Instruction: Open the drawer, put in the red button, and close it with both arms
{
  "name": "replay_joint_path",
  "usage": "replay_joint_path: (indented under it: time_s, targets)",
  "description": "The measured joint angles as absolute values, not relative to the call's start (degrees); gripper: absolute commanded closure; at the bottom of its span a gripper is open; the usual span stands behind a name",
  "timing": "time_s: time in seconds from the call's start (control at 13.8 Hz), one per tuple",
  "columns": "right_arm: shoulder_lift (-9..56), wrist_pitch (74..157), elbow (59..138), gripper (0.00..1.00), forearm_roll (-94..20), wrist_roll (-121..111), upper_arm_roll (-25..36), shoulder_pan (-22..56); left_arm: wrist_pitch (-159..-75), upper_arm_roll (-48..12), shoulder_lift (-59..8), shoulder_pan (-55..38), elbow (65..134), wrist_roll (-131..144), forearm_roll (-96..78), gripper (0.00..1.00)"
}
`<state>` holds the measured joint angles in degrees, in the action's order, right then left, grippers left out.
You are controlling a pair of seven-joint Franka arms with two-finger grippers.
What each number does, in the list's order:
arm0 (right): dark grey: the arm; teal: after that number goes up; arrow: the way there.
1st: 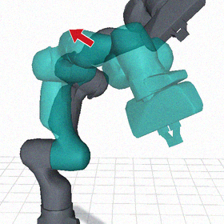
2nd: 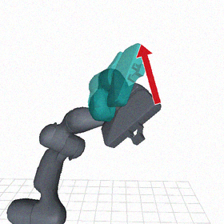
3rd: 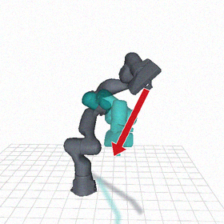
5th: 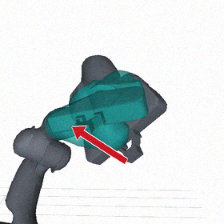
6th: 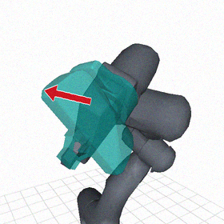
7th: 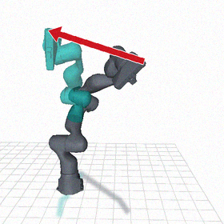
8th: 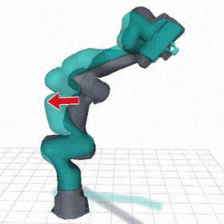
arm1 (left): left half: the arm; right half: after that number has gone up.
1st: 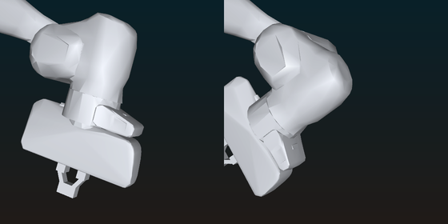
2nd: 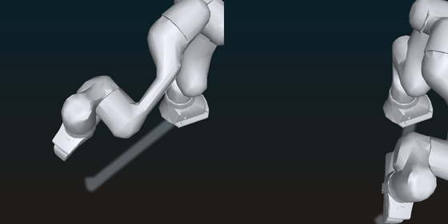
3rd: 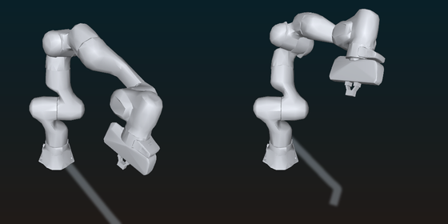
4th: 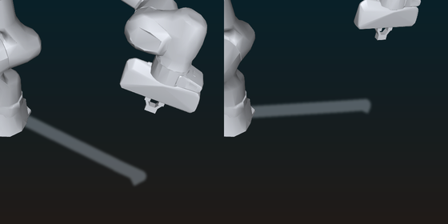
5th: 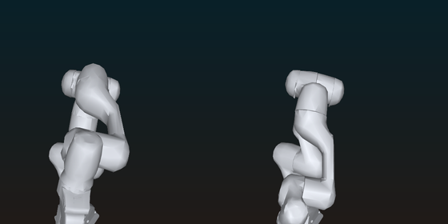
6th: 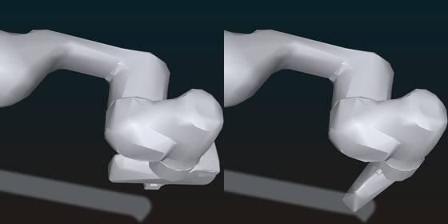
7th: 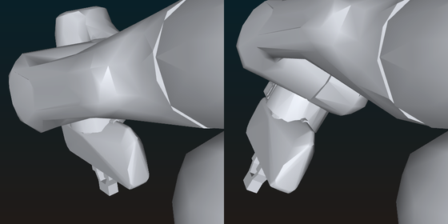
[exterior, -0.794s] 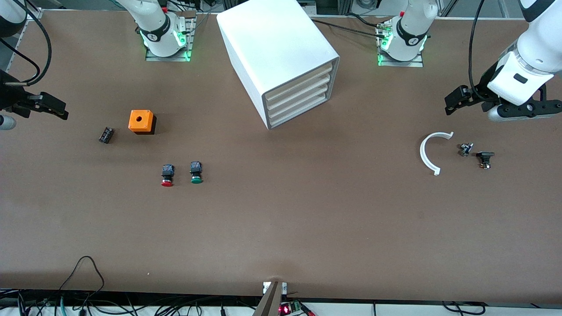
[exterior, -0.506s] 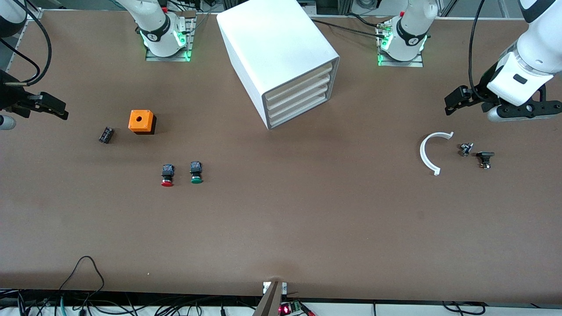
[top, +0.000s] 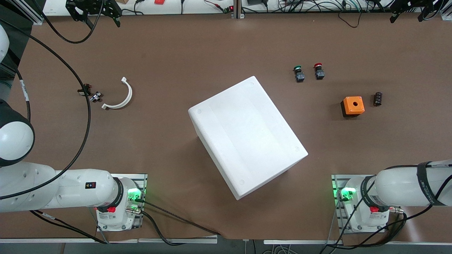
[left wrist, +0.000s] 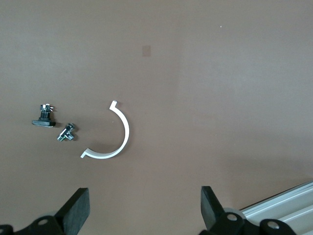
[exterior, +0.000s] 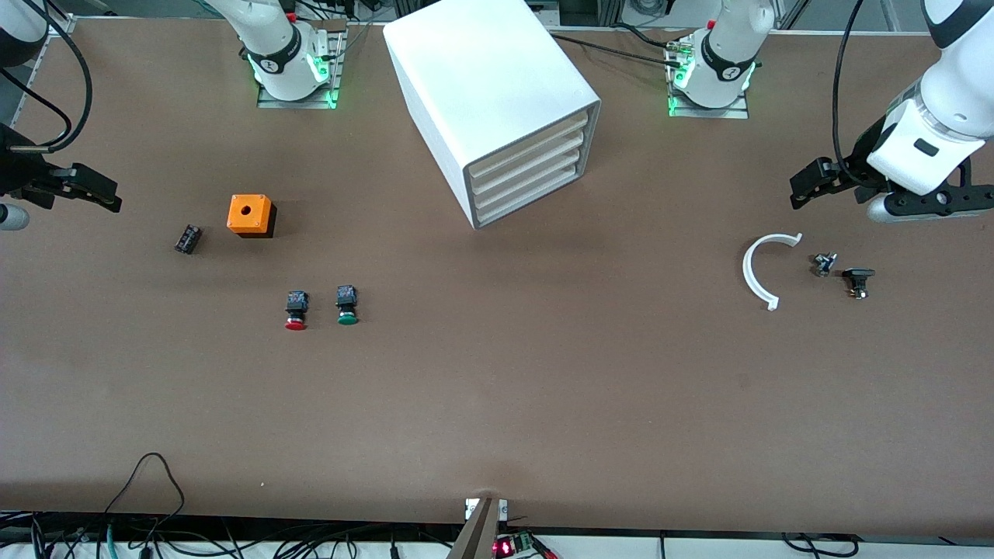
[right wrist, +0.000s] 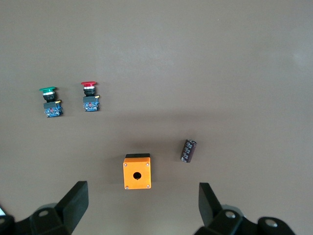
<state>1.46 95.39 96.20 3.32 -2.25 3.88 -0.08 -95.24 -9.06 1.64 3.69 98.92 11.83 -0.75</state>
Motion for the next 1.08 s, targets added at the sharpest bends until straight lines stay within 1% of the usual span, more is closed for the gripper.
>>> replay_joint_path:
  time_s: [0.29, 0.51, 0.72, 0.94, 1.08]
  targets:
    - [3.75, 96.40, 96.24, 0.00, 3.11, -2.25, 3.73, 0.27, -94.85, -9.17, -1.16, 3.76, 98.77, 11.76, -0.75, 0.00]
    - [5.71, 97.78, 96.26, 0.00, 2.92, -2.22, 3.50, 3.11, -94.12, -9.94, -6.54, 3.49, 99.20, 10.90, -3.99, 0.00]
    - [8.36, 100.49, 96.31, 0.00, 2.92, -1.90, 3.39, 5.71, -95.46, -11.36, -14.76, 2.79, 101.06, 10.29, -20.26, 0.00]
    - [11.90, 103.15, 96.58, 0.00, 1.40, -1.90, 3.38, 6.04, -101.69, -12.72, -22.71, 2.34, 108.65, -0.55, -42.89, 0.00]
    - [14.26, 105.69, 97.51, 0.00, -1.53, -1.90, 3.38, 5.99, -103.51, -14.80, -25.48, 1.34, 114.71, -10.86, -54.41, 0.00]
